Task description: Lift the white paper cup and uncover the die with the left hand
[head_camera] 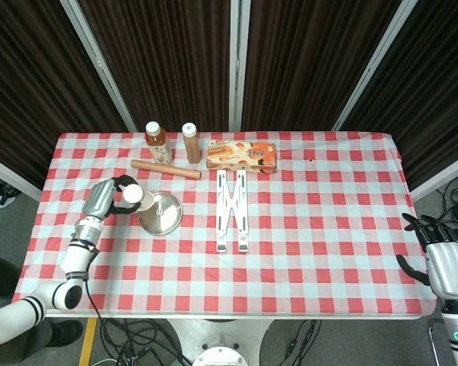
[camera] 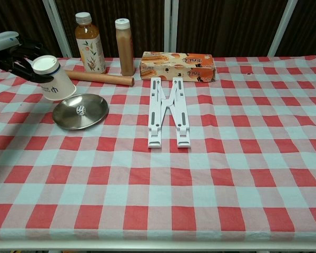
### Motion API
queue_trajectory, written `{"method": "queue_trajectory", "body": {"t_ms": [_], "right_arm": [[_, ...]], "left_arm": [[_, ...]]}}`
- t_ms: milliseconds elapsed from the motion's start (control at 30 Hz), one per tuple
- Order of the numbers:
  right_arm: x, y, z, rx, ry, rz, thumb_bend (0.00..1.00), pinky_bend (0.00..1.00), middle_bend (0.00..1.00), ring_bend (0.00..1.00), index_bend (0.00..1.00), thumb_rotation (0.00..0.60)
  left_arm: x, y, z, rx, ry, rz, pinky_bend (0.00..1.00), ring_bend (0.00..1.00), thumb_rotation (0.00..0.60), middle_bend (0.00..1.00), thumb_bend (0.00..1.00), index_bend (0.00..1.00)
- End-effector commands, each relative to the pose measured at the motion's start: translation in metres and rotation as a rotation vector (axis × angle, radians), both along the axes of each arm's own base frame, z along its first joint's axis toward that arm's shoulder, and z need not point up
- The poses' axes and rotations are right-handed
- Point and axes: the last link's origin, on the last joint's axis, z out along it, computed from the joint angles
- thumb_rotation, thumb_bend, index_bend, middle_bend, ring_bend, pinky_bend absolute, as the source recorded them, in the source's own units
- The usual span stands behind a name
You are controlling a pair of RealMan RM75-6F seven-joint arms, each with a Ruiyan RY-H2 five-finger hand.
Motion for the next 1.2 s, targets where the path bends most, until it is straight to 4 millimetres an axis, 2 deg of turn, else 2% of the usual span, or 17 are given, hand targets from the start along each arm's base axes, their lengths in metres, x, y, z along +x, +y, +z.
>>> {"method": "queue_trajectory", "body": {"t_ms": [33, 167, 233, 333, 400, 533, 633, 733, 867, 1000, 1067, 1200], "right_arm": [[0.000, 0.000, -0.002, 0.006, -0.002, 0.001, 0.16, 0.26, 0.36, 0.17, 0.15, 0.600], [0.001, -0.001, -0.003, 0.008, -0.004, 0.006, 0.16, 0.25, 0.36, 0.17, 0.16, 0.600], [0.001, 0.000, -0.002, 0.006, -0.003, 0.005, 0.16, 0.25, 0.36, 0.17, 0.15, 0.600], [0.001, 0.000, -0.001, 0.002, 0.002, 0.001, 0.16, 0.26, 0.36, 0.17, 0.15, 0.600], [0.000, 0.000, 0.000, -0.002, 0.005, -0.004, 0.16, 0.26, 0.36, 0.17, 0.15, 0.600], [-0.002, -0.001, 0.004, -0.011, 0.010, -0.016, 0.16, 0.25, 0.36, 0.17, 0.15, 0.600], [-0.007, -0.003, 0.008, -0.021, 0.012, -0.034, 0.16, 0.25, 0.35, 0.17, 0.15, 0.600], [-0.012, -0.003, 0.012, -0.033, 0.005, -0.047, 0.16, 0.26, 0.34, 0.16, 0.15, 0.600], [-0.018, -0.002, 0.009, -0.007, -0.036, -0.056, 0.16, 0.23, 0.27, 0.09, 0.15, 0.600], [-0.021, 0.001, 0.004, 0.037, -0.087, -0.046, 0.16, 0.18, 0.24, 0.05, 0.15, 0.600], [-0.021, 0.002, 0.001, 0.045, -0.104, -0.036, 0.16, 0.18, 0.24, 0.05, 0.15, 0.600], [-0.020, 0.004, -0.003, 0.048, -0.118, -0.023, 0.16, 0.18, 0.24, 0.05, 0.15, 0.600]], "left_arm": [[-0.025, 0.009, 0.008, 0.024, 0.020, 0.101, 0.37, 0.33, 0.600, 0.48, 0.29, 0.46], [-0.036, 0.019, 0.001, -0.003, 0.040, 0.162, 0.34, 0.30, 0.600, 0.46, 0.28, 0.44], [-0.037, 0.021, -0.003, -0.017, 0.048, 0.173, 0.31, 0.27, 0.600, 0.42, 0.26, 0.40], [-0.037, 0.022, -0.004, -0.019, 0.063, 0.172, 0.22, 0.15, 0.600, 0.27, 0.23, 0.26], [-0.036, 0.019, 0.001, 0.023, 0.059, 0.159, 0.19, 0.11, 0.600, 0.19, 0.22, 0.18], [-0.043, 0.005, 0.023, 0.098, 0.081, 0.126, 0.18, 0.11, 0.600, 0.18, 0.21, 0.17], [-0.058, -0.014, 0.049, 0.143, 0.144, 0.112, 0.18, 0.11, 0.600, 0.18, 0.21, 0.17], [-0.079, -0.042, 0.077, 0.163, 0.282, 0.106, 0.18, 0.11, 0.600, 0.18, 0.21, 0.17], [-0.105, -0.090, 0.110, 0.180, 0.491, 0.125, 0.17, 0.11, 0.600, 0.18, 0.21, 0.17], [-0.113, -0.139, 0.123, 0.184, 0.566, 0.155, 0.15, 0.11, 0.600, 0.18, 0.21, 0.17], [-0.109, -0.163, 0.125, 0.193, 0.555, 0.163, 0.15, 0.11, 0.600, 0.18, 0.21, 0.17], [-0.098, -0.199, 0.123, 0.216, 0.536, 0.157, 0.15, 0.11, 0.600, 0.18, 0.20, 0.17]]}}
